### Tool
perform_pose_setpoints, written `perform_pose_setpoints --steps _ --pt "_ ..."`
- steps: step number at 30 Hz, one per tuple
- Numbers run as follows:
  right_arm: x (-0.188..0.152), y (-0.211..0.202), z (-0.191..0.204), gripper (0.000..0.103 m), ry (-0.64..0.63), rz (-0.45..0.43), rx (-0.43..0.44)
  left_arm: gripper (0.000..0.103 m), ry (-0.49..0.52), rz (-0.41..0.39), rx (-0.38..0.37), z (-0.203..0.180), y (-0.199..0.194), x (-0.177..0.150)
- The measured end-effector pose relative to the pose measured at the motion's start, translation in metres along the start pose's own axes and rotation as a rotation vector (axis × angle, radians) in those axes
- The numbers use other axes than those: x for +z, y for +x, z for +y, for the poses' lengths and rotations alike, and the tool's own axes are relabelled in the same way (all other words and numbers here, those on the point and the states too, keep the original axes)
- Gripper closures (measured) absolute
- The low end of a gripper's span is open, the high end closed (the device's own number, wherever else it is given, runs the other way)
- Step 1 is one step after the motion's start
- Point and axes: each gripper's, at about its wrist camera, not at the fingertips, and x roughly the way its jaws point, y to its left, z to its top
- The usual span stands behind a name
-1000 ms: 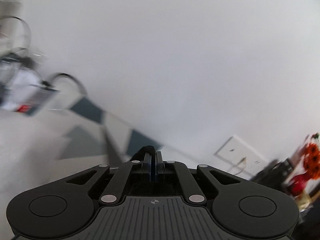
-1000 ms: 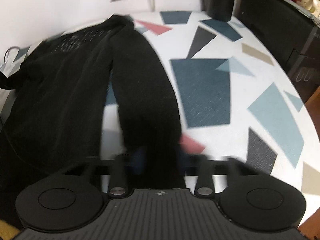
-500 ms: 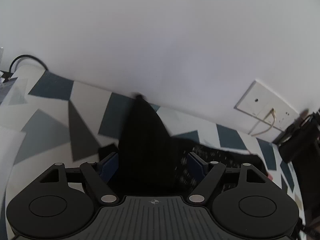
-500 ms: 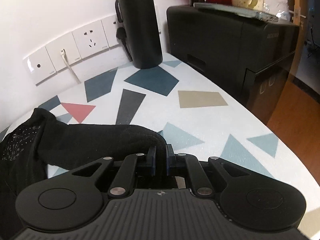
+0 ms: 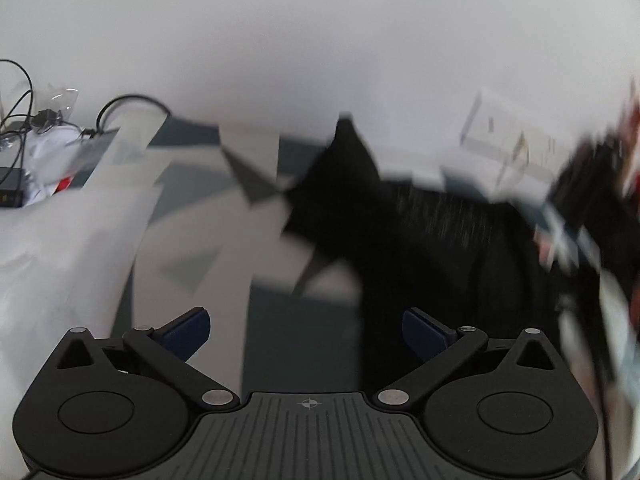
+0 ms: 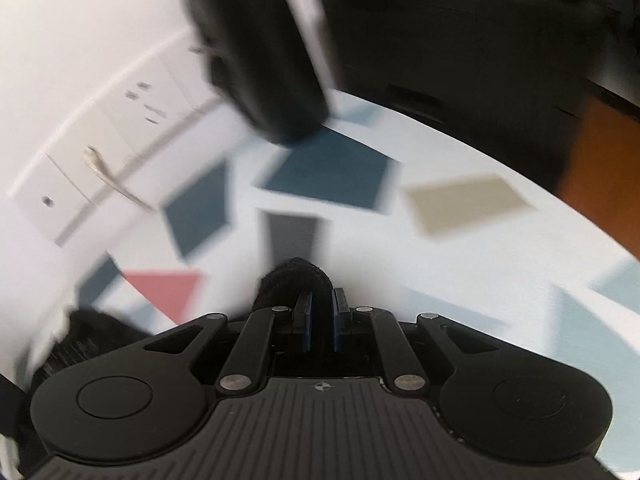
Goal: Fold clothes
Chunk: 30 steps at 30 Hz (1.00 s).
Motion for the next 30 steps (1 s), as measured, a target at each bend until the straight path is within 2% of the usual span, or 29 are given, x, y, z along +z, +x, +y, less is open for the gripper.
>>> perform_pose_setpoints --steps 2,4,6,9,11,13,15,18,20,23,27,30 --pt "0.002 0.005 0.034 0.093 -0.049 -0.035 0.06 0.001 0.014 0.024 0.036 0.003 -0.001 -0.013" --pt "0.001 0.003 0.07 0.093 -0.119 -0.055 0.168 0.001 0.015 0.042 0.069 0.008 -0.003 -0.024" --pt "-0.001 0.0 0.106 0.093 -0.19 -0.074 0.28 0.001 -0.026 0.045 0.087 0.017 -0.002 -0.025" --pt "-0.012 -0.006 0.138 0.09 -0.333 -0.008 0.426 0.001 -0.108 0.04 0.108 0.033 0.0 -0.02" --pt "-0.022 -0.01 0.143 0.079 -0.4 0.049 0.427 0.001 -0.16 0.034 0.119 0.043 0.003 -0.017" --pt "-0.032 -0.015 0.133 0.061 -0.446 0.065 0.396 0.001 -0.184 0.028 0.124 0.047 0.006 -0.012" --pt "-0.042 -0.019 0.117 0.052 -0.484 0.101 0.366 0.001 -0.184 0.026 0.134 0.049 0.011 -0.007" --pt "-0.057 -0.026 0.093 0.052 -0.541 0.155 0.32 0.001 -0.107 0.05 0.136 0.037 0.022 -0.001" --pt "-0.067 -0.03 0.077 0.052 -0.578 0.191 0.289 0.001 -0.087 0.063 0.108 0.028 0.028 0.001" --pt "-0.063 -0.044 0.055 0.052 -0.516 0.173 0.249 0.001 -0.084 0.061 0.064 0.014 0.032 0.001" --pt "-0.052 -0.084 0.025 0.052 -0.419 0.058 0.183 0.001 -0.027 0.06 0.081 -0.004 0.031 0.003" --pt "-0.044 -0.114 0.002 0.052 -0.346 -0.03 0.133 0.001 -0.004 0.062 0.087 0.0 0.023 0.008"
